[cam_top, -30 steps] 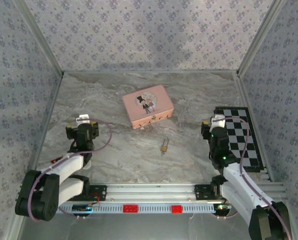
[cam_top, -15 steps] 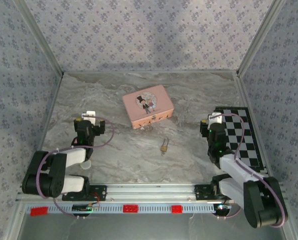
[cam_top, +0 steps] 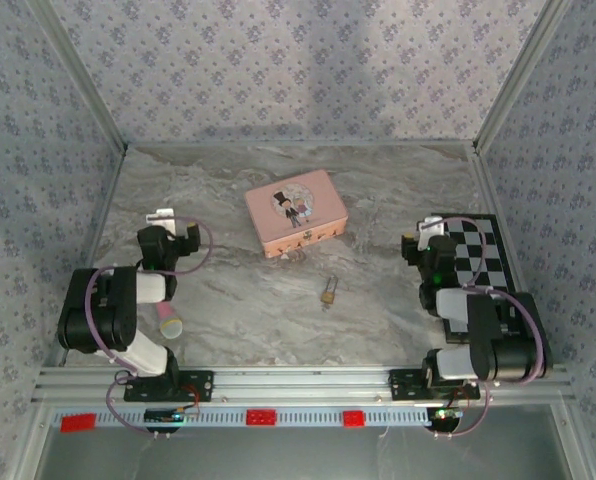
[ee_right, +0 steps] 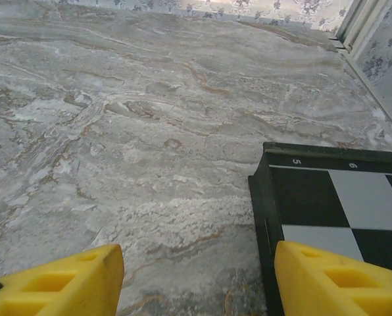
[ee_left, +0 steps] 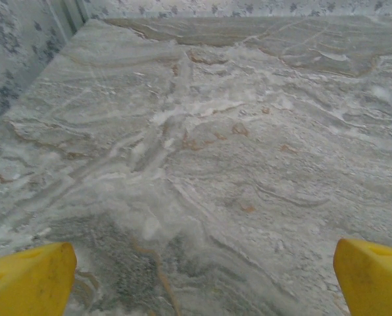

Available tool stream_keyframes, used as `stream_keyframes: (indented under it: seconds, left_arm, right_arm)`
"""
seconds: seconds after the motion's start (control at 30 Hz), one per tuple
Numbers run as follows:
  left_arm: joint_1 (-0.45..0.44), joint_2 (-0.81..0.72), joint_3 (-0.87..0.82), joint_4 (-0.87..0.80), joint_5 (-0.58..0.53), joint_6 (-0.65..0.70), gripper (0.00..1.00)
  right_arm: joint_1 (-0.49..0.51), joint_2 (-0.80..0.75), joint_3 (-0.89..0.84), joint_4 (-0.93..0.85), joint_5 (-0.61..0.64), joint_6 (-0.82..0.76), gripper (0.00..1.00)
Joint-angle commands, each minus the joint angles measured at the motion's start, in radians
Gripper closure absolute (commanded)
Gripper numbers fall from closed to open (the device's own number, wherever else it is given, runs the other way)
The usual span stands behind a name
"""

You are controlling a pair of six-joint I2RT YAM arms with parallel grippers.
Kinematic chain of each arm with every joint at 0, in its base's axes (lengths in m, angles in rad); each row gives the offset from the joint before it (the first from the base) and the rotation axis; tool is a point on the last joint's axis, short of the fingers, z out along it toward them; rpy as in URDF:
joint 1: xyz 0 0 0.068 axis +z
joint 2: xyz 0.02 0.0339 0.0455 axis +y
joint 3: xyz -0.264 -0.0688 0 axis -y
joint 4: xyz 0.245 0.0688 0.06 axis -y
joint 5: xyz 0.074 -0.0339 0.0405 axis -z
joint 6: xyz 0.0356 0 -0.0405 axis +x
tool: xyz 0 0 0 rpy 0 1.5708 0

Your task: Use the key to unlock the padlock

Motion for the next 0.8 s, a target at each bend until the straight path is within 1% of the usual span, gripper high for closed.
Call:
stream_keyframes:
  seconds: [0.0,0.03,0.1,0.13,0.17,0.23,0.27,0.3,0.33,0.77]
  left_arm:
    - [0.000,-0.009,0.011,-0.016,0.040,-0.019,0.00]
    - [0.000,-0.009,0.011,-0.013,0.037,-0.018,0.00]
    - [-0.003,-0.009,0.011,-0.014,0.036,-0.017,0.00]
    - [-0.003,-0.008,0.011,-0.013,0.034,-0.017,0.00]
    - [-0.005,-0.009,0.011,-0.014,0.029,-0.015,0.00]
    - [-0.012,-0.009,0.011,-0.012,0.014,-0.012,0.00]
    - [-0.012,-0.008,0.010,-0.012,0.012,-0.013,0.00]
    - [-0.012,-0.008,0.010,-0.012,0.012,-0.013,0.00]
    - [-0.013,-0.008,0.010,-0.012,0.012,-0.011,0.00]
    - [-0.013,-0.008,0.010,-0.012,0.013,-0.012,0.00]
  right_arm:
    - [-0.014,0.062,0.058,0.043,-0.085,0.008,0.36]
    - [-0.020,0.083,0.068,0.042,-0.089,0.016,0.36]
    - [-0.031,0.134,0.079,0.062,-0.056,0.049,0.36]
    - [-0.041,0.139,0.083,0.057,-0.042,0.067,0.36]
    - [-0.054,0.127,0.094,0.024,-0.054,0.070,0.35]
    - [-0.052,0.134,0.088,0.053,-0.050,0.068,0.34]
    - [-0.051,0.129,0.093,0.032,-0.046,0.067,0.21]
    - [-0.050,0.129,0.091,0.037,-0.045,0.068,0.05]
    - [-0.050,0.132,0.091,0.039,-0.044,0.067,0.01]
    - [-0.045,0.130,0.091,0.038,-0.036,0.064,0.01]
